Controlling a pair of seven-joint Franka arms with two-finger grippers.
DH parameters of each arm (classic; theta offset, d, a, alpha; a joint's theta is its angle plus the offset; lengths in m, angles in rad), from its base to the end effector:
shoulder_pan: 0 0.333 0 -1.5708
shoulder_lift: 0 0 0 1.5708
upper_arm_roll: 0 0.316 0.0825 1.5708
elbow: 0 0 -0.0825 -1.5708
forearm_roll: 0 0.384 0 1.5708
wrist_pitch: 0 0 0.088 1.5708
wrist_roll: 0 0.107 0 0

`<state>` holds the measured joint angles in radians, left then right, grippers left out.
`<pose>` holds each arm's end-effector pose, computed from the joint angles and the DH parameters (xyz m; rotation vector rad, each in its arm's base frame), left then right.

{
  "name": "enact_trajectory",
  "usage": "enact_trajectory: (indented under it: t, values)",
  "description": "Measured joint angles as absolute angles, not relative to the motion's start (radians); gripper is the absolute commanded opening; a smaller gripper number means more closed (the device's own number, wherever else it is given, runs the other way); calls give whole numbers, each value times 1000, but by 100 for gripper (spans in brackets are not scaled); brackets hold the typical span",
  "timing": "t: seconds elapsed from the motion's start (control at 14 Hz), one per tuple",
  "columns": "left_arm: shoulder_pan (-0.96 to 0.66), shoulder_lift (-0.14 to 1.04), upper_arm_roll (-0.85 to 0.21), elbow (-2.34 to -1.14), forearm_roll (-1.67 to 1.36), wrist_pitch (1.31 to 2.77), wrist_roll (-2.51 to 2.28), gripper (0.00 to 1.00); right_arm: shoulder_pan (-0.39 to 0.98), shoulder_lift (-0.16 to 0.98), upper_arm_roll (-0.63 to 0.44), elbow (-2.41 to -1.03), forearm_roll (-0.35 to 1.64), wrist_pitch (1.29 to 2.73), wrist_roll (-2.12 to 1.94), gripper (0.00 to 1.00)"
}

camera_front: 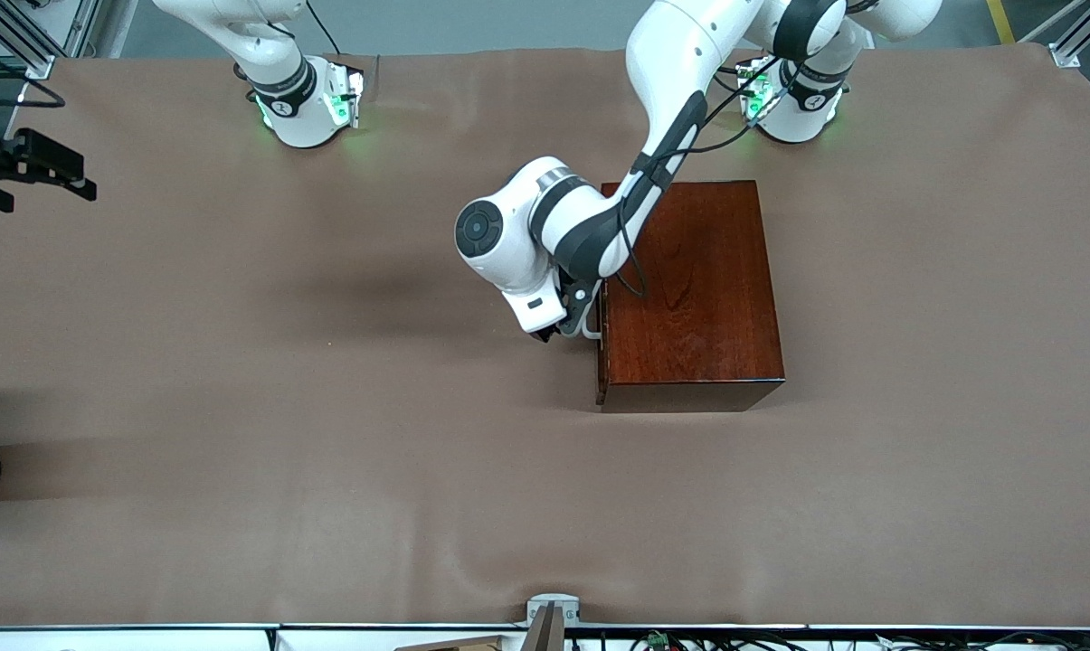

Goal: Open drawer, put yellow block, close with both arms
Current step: 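Push the drawer shut into the box with the left gripper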

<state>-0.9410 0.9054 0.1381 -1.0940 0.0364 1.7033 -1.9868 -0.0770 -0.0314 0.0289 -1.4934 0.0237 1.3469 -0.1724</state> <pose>0.4921 -0.5480 0.2549 -2.3834 -1.5230 -0.1395 0.5200 -0.0218 0.6588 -3.0954 -0.1986 0.1738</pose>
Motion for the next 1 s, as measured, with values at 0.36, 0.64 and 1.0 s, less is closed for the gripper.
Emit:
enact_trajectory:
  t: [0.36, 0.64, 1.0]
  values:
    - [-938, 904, 141, -1088, 36, 1702, -2006, 100, -77, -37, 29, -1497, 22, 1358, -172, 100]
    - [-940, 832, 146, -1068, 37, 1703, -1846, 100, -79, -37, 24, -1497, 18, 1358, -172, 100]
    - [-876, 576, 166, -1065, 41, 1597, -1524, 100, -79, -37, 23, -1497, 16, 1358, -172, 100]
